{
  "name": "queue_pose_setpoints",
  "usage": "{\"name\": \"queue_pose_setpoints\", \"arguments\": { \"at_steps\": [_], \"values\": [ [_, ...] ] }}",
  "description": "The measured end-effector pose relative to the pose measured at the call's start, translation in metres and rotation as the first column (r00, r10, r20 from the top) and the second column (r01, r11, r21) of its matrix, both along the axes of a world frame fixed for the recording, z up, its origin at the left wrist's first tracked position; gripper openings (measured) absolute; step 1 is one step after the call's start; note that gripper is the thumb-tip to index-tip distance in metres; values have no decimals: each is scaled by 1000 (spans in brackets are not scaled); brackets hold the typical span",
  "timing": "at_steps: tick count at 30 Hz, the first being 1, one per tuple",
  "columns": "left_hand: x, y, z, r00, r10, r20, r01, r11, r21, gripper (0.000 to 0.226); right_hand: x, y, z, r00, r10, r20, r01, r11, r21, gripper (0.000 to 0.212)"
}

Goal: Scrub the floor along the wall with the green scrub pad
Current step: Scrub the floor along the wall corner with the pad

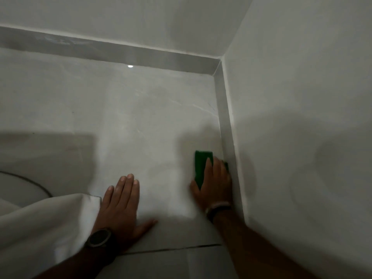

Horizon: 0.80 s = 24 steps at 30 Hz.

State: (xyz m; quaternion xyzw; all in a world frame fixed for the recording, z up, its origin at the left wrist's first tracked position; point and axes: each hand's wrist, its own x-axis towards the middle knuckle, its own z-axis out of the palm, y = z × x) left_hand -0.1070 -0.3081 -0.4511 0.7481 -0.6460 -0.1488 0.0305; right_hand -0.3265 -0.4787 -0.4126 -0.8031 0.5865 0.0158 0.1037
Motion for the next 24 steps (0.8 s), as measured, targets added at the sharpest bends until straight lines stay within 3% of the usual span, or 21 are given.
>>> {"name": "queue_pose_setpoints", "arguments": {
  "at_steps": [4, 7, 12, 18, 24],
  "values": [
    [-2, -2, 4, 1000, 16, 6, -17, 1000, 18, 114, -52, 105, -9, 1000, -12, 19, 12, 1000, -2, 85],
    [-2, -2, 5, 1000, 30, 8, -30, 999, 20, 114, -85, 171, -17, 999, 29, 39, -27, 998, -48, 73],
    [-2, -1, 1, 999, 36, 2, -36, 999, 4, 115, -98, 191, -21, 999, 35, 36, -32, 997, -72, 85],
    [-4, -1, -1, 999, 38, 10, -38, 999, -8, 114, -71, 123, -21, 976, 106, 189, -90, 992, -90, 86],
    [-2, -1, -1, 999, 31, 11, -31, 1000, -3, 115, -7, -15, -14, 984, 79, 159, -81, 997, 6, 92]
  ]
}}
